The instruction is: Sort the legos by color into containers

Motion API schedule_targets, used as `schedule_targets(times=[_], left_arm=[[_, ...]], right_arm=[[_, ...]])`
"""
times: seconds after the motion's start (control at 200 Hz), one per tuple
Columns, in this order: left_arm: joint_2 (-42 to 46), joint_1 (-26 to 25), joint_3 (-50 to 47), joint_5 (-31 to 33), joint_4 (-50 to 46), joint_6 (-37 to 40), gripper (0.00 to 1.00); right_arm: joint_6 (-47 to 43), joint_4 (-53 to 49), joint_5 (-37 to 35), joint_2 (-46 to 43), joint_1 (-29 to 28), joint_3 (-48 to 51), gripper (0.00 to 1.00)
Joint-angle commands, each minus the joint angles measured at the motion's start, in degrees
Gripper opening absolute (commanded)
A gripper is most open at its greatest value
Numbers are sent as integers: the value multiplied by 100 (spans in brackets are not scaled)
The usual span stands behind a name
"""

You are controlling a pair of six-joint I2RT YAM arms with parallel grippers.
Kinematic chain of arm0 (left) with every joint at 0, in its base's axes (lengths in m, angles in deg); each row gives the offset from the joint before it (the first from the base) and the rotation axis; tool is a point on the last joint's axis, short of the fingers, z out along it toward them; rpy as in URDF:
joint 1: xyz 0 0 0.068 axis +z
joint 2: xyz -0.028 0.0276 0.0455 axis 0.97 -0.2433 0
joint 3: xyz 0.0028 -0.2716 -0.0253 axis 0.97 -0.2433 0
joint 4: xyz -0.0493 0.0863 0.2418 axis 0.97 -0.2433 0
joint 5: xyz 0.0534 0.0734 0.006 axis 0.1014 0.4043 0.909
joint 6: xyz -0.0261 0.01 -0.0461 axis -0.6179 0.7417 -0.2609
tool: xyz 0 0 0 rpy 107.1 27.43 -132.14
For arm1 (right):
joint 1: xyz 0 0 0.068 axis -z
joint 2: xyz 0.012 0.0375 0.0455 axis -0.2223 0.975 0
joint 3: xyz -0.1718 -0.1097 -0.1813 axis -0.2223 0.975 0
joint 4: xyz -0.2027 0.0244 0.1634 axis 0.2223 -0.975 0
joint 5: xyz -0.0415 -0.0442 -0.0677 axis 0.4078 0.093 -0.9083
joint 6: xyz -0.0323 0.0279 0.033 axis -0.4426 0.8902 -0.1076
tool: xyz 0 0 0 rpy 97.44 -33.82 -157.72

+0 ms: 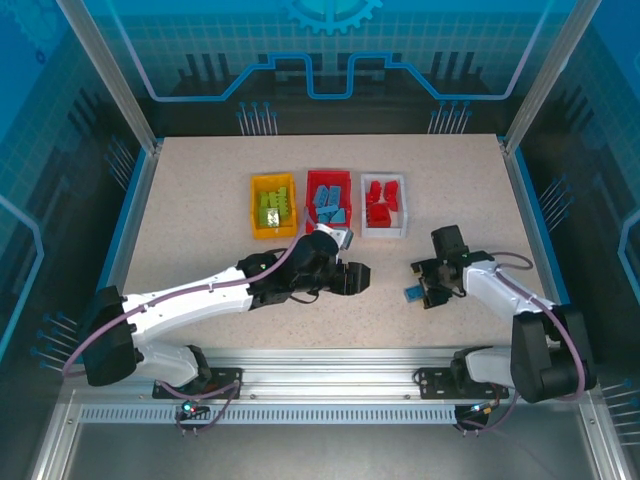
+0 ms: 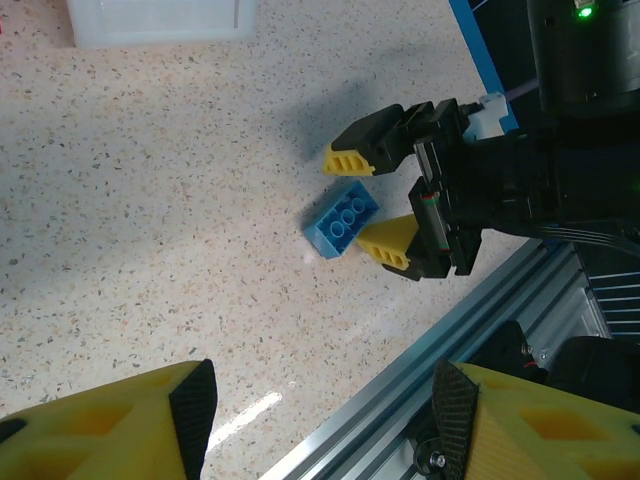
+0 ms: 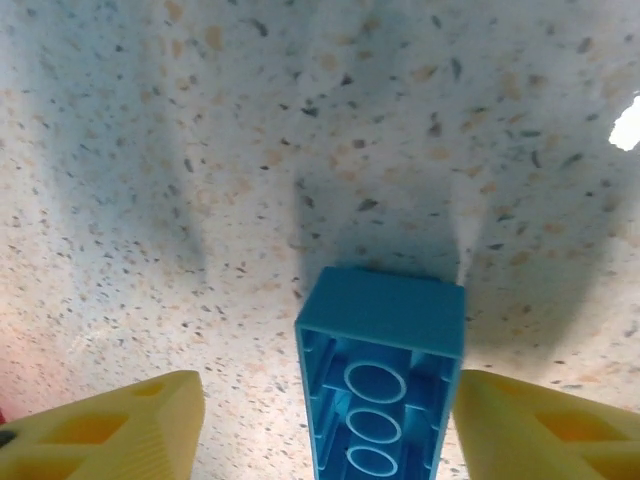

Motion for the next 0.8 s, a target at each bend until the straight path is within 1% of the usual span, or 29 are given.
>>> schedule_targets(times=[0.0,0.105,0.22,0.28,0.315,0.37,0.45,0.48,0.525,0.62,0.69,0.795], left_arm=[[172,-49,122,26,-82,96,63],[247,-46,134,123,-145,120,63],[385,-36,196,308,-292,175,63],[469,-31,244,413,-392,220,63],[516,-23,269,464,-442,252,63],[580,-1,311,520,-523,286,63],[712,52,350,629,-665,318,63],[781,105,367,666,-727,314,63],[889,222,392,735,-879,261,62],[1229,618,415,807,-1137,132,62],[1445,1028,443,845,-1377,19,62],[1557,1762,508,629,-1630,-93,62]], right_arm=[[-198,-156,127,101,-132,-32,60],[-203,-96,127,184,-205,133,56],[-334,-16,111,361,-201,163,49],[-412,-15,83,454,-200,108,43],[-479,-2,67,493,-207,75,37],[-582,-31,11,505,-247,-15,32],[-857,-180,-217,399,-451,-288,24],[-989,-289,-399,327,-595,-486,24],[-1312,-352,-779,226,-955,-854,25],[-2369,-492,-1517,386,-1820,-2014,27],[-3308,-677,-1783,980,-2321,-3109,27],[-4249,-1152,-1818,2074,-2575,-4564,26]])
